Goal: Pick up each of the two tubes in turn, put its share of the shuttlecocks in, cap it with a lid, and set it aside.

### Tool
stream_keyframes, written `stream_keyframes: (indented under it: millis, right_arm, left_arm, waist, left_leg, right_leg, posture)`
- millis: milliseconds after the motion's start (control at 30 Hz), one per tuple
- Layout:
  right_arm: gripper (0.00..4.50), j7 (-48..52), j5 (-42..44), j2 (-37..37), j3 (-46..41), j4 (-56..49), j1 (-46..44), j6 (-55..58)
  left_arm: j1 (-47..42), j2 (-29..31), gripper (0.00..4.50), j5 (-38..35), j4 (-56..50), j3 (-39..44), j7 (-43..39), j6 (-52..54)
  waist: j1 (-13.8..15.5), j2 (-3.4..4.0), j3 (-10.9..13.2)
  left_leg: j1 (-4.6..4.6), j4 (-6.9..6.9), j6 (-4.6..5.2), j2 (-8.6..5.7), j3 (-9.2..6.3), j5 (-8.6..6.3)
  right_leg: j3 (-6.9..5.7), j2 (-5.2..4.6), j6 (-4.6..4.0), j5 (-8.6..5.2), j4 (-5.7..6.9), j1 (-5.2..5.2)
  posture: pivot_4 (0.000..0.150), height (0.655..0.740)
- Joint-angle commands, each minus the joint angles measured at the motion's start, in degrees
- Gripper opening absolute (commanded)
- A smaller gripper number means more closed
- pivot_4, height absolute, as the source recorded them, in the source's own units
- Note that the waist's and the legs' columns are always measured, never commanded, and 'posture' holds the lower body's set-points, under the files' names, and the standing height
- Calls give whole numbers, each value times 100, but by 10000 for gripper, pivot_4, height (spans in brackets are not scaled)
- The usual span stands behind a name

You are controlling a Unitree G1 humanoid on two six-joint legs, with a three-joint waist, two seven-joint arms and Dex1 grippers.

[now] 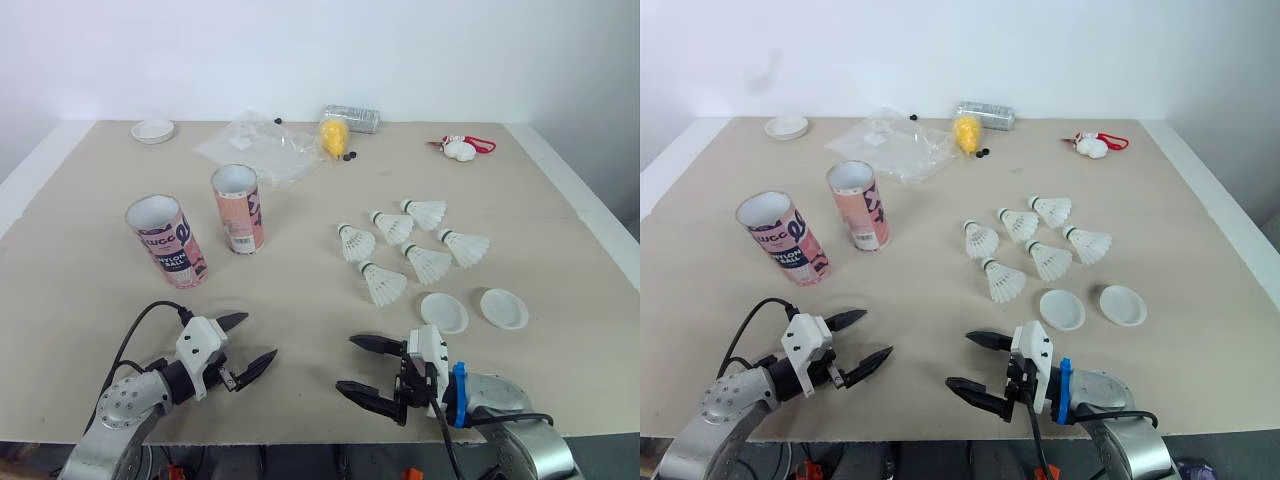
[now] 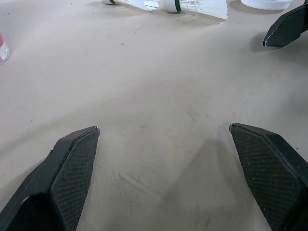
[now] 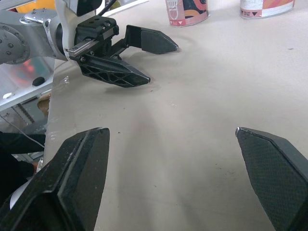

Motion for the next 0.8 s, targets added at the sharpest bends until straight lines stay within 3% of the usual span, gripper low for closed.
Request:
stream_keyframes:
  millis: [33,600,800]
  right_arm:
    - [44964,31,48,-23,-44,-182,-58,-87]
    - [44964,-100,78,9,-18,-280,-188,27]
    - [44964,-136,301,-129,-302,-446,-447,268]
  left_arm:
    - [-23,84,45000,3,-81,13,-84,-22]
    - [-302,11,45000,35,92,-63,-158,-9]
    - [-285,-151,45000,-5,-117,245,337,201]
  waist:
    - [0,0,0]
    - [0,-1,1]
    - [0,0,1]
  left_leg:
    - [0,0,0,0,0,0]
    - [-1,0,0,0,0,0]
    - [-1,0,0,0,-1,0]
  right_leg:
    - [0,0,0,0,0,0]
    - [0,0,0,0,0,0]
    - [0,1,1,1,0,1]
  posture:
    - [1500,7400]
    - [1500,7400]
    - [1500,7400]
